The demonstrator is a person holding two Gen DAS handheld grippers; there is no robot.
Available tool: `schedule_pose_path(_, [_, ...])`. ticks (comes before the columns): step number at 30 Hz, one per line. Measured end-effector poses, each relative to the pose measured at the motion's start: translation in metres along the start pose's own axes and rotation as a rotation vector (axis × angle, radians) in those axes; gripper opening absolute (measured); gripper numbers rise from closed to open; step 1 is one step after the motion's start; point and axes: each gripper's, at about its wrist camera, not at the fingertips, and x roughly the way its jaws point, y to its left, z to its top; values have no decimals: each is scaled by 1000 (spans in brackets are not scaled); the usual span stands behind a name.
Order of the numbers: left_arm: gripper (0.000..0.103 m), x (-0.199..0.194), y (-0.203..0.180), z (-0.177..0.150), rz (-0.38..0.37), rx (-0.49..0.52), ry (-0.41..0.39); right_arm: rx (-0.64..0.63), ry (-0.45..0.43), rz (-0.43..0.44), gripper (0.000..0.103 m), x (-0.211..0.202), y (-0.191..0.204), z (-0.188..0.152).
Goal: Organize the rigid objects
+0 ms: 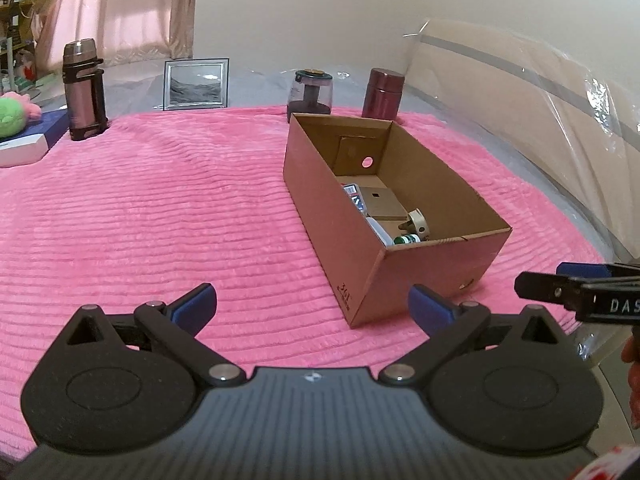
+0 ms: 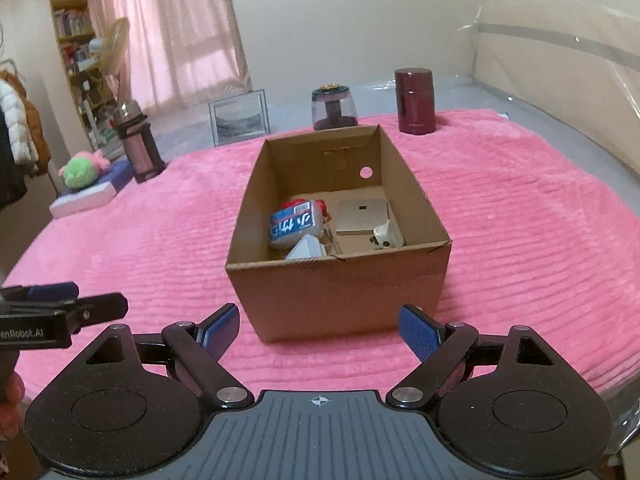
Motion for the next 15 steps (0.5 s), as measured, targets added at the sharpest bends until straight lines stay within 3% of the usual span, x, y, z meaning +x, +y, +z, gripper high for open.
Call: schedule_pose_path(15, [101, -2, -15, -12, 7, -6, 18, -38, 27, -19, 84, -8, 0, -8])
